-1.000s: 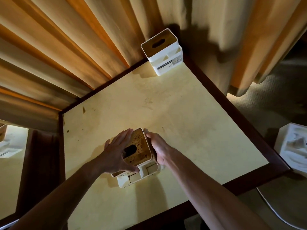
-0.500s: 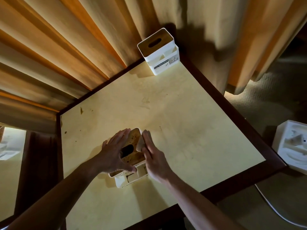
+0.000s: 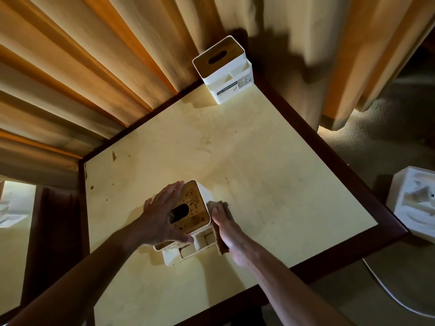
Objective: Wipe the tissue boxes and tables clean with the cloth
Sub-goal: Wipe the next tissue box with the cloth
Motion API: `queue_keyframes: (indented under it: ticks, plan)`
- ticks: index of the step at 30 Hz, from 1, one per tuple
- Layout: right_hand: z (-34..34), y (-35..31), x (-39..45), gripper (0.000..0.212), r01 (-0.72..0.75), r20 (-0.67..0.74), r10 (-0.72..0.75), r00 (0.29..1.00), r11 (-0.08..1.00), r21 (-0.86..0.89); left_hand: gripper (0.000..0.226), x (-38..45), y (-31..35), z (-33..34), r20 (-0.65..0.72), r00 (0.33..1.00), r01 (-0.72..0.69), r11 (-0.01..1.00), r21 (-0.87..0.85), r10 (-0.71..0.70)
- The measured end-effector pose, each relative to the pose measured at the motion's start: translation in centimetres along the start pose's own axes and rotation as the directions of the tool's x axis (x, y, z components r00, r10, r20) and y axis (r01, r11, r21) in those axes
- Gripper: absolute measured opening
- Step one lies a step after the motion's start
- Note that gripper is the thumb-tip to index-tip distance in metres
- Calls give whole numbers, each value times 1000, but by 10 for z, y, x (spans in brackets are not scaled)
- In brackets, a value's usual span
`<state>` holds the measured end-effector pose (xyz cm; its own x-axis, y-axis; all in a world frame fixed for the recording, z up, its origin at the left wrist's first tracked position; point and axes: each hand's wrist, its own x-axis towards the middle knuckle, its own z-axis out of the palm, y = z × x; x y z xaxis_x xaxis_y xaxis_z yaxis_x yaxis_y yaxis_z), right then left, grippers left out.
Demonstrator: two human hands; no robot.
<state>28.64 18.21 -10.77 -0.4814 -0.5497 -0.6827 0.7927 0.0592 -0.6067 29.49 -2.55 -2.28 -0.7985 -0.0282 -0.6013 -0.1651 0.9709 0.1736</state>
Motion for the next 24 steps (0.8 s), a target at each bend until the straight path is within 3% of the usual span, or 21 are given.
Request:
queue_keyframes:
  ticks: [2,10,14,19,24]
  plan:
    - [-3,-11,4,61,2,42,-3,999,1000,29,146,0,0,1,-2,1000,2,1000,1,-2]
    - [13,-57,30,59,71,29,-71,997,997,-18,144,-2,5,-3,25,999,21,1000,-1,-21]
    - [18,-64,24,61,226,29,-224,974,964,-142,146,-1,6,-4,36,999,19,1000,12,-19]
    - [16,-50,11,55,468,76,-464,883,882,-53,147,-1,5,-3,18,1000,1,1000,15,-1]
    - [10,-20,-9,52,497,119,-492,862,868,-14,146,0,3,-2,18,1000,2,1000,-3,-2]
